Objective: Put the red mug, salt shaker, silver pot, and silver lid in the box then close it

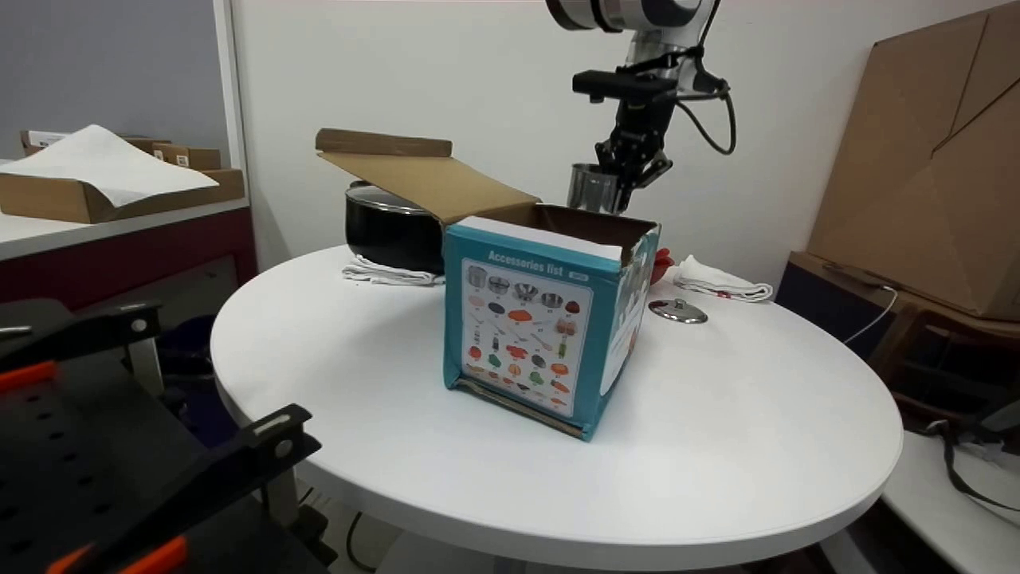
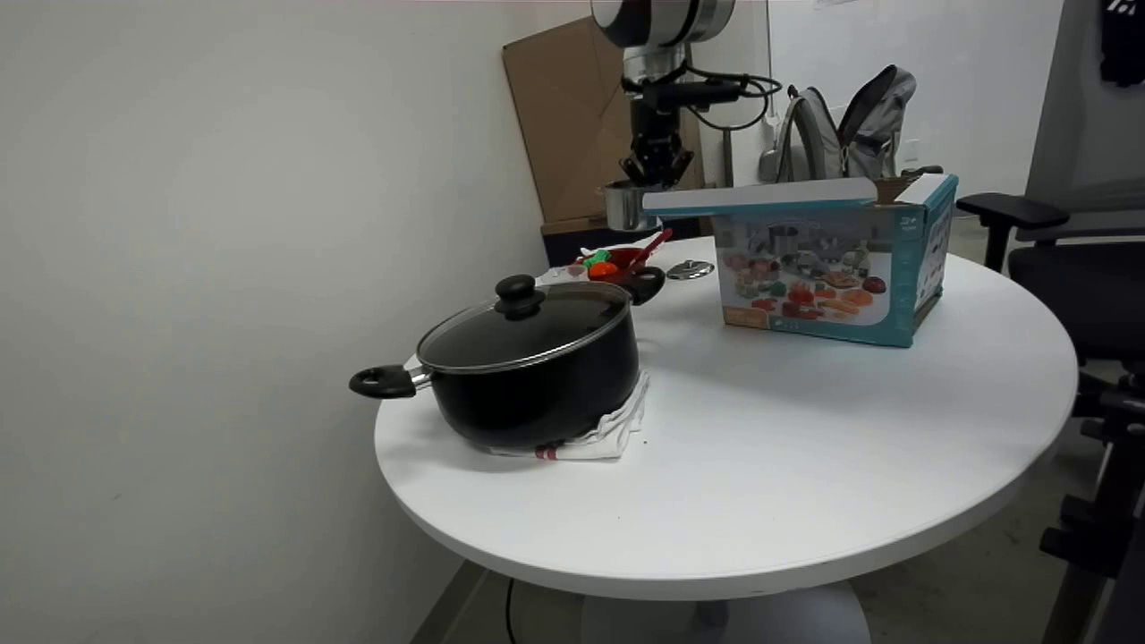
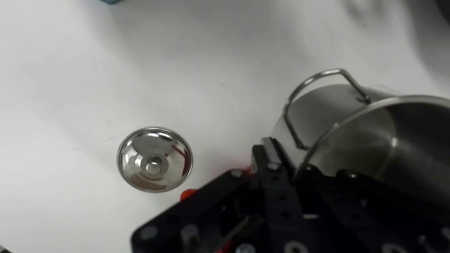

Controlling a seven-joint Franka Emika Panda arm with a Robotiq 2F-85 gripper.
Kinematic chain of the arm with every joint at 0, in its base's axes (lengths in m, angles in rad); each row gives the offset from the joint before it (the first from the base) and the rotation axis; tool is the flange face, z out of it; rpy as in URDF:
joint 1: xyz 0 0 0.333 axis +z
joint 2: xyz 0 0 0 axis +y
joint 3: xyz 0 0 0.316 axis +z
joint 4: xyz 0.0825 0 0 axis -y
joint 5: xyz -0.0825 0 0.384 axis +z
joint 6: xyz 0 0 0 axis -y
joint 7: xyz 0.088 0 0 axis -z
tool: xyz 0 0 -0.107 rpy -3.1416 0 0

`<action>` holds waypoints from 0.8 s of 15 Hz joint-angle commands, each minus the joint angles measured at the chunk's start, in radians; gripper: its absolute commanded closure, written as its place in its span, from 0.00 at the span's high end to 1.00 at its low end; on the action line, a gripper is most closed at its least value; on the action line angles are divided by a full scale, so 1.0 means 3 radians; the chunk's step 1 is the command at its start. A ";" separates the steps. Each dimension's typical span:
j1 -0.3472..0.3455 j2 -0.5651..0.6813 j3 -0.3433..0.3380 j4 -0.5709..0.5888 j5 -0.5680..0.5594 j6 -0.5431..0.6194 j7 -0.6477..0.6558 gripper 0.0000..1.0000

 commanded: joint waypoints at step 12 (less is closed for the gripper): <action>0.0101 -0.1920 -0.0219 -0.2115 -0.0619 -0.0149 -0.0596 0.01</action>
